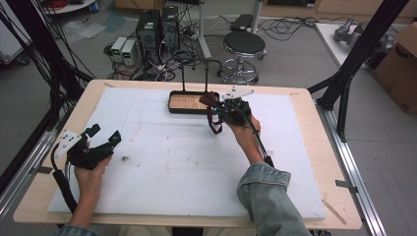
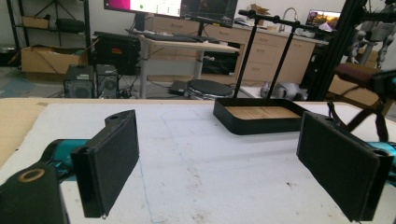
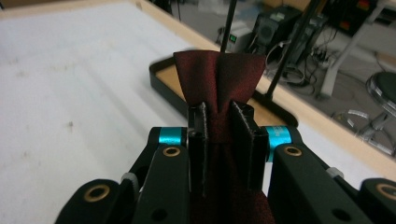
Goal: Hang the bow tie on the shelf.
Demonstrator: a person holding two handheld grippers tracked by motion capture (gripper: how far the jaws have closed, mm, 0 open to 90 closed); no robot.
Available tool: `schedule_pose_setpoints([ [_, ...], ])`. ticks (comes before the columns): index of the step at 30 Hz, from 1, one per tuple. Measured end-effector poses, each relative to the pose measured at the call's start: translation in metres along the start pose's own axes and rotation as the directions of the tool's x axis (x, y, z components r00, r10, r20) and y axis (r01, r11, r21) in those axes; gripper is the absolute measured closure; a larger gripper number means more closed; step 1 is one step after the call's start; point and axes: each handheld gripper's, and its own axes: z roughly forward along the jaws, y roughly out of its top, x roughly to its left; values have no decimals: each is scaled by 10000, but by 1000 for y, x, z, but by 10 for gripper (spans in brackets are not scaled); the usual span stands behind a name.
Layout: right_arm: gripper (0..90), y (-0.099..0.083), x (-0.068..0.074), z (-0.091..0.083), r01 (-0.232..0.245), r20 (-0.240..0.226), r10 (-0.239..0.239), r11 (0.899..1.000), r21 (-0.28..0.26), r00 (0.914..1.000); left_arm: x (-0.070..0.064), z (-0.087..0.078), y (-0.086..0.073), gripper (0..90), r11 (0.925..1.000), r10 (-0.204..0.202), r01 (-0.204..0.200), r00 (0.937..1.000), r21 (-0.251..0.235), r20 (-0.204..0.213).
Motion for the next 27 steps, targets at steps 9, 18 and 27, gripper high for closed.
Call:
schedule_pose_setpoints([
  [9, 767, 37, -8, -13, 153, 618, -96, 9956, -922, 9980, 0, 0, 0, 133, 10000, -6, 6, 10000, 0, 39],
  [18, 766, 55, -27, -14, 18, 1101, 120, 9922, -1243, 9939, 0, 2, -1, 134, 10000, 13, -13, 10000, 49, 60],
  [27, 766, 68, -24, -10, 556, 2166, -353, 9945, -885, 9756, 0, 2, -1, 135, 10000, 47, -47, 10000, 18, 51],
])
